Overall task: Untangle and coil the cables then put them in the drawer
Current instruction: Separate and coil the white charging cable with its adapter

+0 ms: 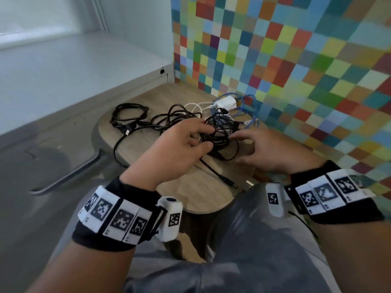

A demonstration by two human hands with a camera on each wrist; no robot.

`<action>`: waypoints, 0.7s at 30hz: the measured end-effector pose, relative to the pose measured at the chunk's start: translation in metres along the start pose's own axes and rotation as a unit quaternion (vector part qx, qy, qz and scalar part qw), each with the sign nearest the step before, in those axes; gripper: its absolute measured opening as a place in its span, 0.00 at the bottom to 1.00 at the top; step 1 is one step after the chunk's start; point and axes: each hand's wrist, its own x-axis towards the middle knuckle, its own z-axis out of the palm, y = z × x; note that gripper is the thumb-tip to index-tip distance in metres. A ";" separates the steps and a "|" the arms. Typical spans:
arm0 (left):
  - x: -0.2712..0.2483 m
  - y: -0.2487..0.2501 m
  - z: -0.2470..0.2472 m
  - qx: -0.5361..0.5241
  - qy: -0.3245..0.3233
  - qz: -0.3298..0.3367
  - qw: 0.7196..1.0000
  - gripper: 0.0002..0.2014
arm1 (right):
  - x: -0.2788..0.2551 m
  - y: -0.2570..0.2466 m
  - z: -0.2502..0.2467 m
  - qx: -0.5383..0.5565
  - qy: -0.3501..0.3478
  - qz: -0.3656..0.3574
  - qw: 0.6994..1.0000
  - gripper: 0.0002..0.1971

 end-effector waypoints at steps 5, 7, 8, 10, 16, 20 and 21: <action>-0.002 -0.008 -0.004 -0.081 0.039 -0.051 0.995 0.11 | 0.014 -0.012 0.017 -0.085 0.011 -0.004 0.996 0.21; -0.005 -0.011 -0.007 -0.106 0.053 -0.050 0.992 0.11 | 0.014 -0.013 0.016 -0.080 0.020 0.000 0.997 0.13; -0.007 -0.013 -0.007 -0.119 0.060 -0.052 0.990 0.10 | 0.013 -0.013 0.015 -0.068 0.023 -0.001 0.997 0.12; -0.008 -0.016 -0.007 -0.145 0.074 -0.060 0.985 0.10 | 0.010 -0.011 0.015 -0.034 0.030 -0.008 0.999 0.12; -0.007 -0.031 -0.003 -0.177 0.094 -0.060 0.978 0.08 | -0.006 -0.007 0.011 0.056 0.035 -0.037 0.997 0.16; -0.004 -0.038 -0.002 -0.134 0.093 -0.050 0.985 0.07 | -0.019 -0.017 -0.010 0.070 0.034 -0.054 0.996 0.14; -0.004 -0.039 -0.002 -0.126 0.095 -0.049 0.986 0.07 | -0.019 -0.020 -0.020 0.072 0.045 -0.048 0.995 0.12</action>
